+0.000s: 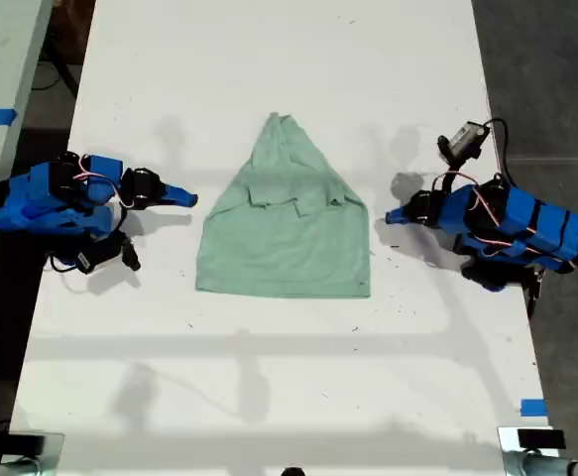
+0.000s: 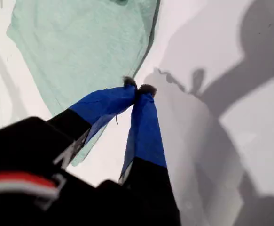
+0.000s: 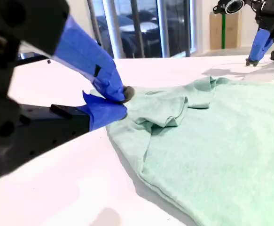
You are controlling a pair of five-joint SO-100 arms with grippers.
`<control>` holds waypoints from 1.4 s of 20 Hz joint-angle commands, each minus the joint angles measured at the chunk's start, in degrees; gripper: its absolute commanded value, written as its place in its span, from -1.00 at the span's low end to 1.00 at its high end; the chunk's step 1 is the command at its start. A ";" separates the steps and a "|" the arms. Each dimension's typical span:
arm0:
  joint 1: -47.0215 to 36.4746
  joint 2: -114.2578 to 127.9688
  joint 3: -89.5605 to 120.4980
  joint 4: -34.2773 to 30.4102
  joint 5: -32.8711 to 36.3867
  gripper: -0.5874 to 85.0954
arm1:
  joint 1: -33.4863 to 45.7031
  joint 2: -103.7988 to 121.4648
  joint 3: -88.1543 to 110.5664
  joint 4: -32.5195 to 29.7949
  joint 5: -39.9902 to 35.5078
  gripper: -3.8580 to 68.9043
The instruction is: Fold t shirt
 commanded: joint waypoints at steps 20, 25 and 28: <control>-1.76 0.44 0.35 -0.35 0.53 -0.99 | -0.09 0.97 2.11 0.26 1.05 -0.84; -2.55 0.44 0.09 0.53 0.18 -0.99 | 0.00 0.97 2.11 0.26 0.88 -0.84; -2.99 0.44 0.00 0.70 0.09 -0.99 | 0.18 0.97 2.11 0.18 0.88 -0.84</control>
